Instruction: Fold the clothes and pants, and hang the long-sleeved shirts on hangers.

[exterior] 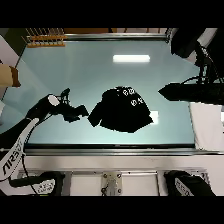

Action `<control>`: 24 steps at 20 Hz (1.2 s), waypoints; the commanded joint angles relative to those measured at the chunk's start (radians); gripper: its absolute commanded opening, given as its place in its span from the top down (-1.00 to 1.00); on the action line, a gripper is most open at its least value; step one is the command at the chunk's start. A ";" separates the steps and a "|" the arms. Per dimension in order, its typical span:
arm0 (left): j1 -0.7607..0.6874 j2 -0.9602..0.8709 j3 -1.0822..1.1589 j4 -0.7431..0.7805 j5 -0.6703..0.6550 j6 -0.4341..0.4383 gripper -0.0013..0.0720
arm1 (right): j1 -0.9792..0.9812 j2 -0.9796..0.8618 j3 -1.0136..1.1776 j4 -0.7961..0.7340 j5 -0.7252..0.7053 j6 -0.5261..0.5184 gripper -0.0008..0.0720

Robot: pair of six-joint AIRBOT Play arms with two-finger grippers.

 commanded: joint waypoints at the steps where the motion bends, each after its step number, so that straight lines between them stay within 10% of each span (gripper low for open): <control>1: -0.045 -0.086 0.019 -0.089 0.020 0.044 -0.69 | 0.000 0.000 0.000 0.000 0.000 0.000 0.93; 6: -0.145 -0.170 0.132 -0.087 0.002 0.043 -0.68 | 0.000 -0.001 0.000 0.001 0.001 0.001 0.94; 7: -0.151 -0.178 0.145 -0.087 -0.001 0.041 -0.27 | 0.000 -0.001 0.000 0.001 0.005 0.001 0.94; 8: -0.150 -0.178 0.155 -0.085 -0.004 0.043 0.71 | 0.000 -0.001 0.000 0.000 0.016 0.000 0.94; 9: -0.141 -0.169 0.165 -0.079 -0.006 0.044 0.94 | 0.000 -0.003 0.000 -0.014 0.021 0.001 0.93; 13: -0.061 -0.078 0.169 -0.079 -0.011 0.071 0.94 | 0.000 -0.021 -0.098 -0.171 0.042 0.185 0.90; 14: -0.045 -0.056 0.169 -0.079 -0.019 0.077 0.94 | 0.000 -0.027 -0.155 -0.196 0.031 0.225 0.59; 16: -0.026 -0.030 0.169 -0.079 -0.025 0.077 0.94 | 0.001 -0.046 -0.307 -0.190 -0.033 0.322 -0.72; 24: -0.022 -0.022 0.169 -0.080 -0.023 0.077 0.94 | 0.085 -0.241 -0.584 0.127 -0.375 0.329 -0.65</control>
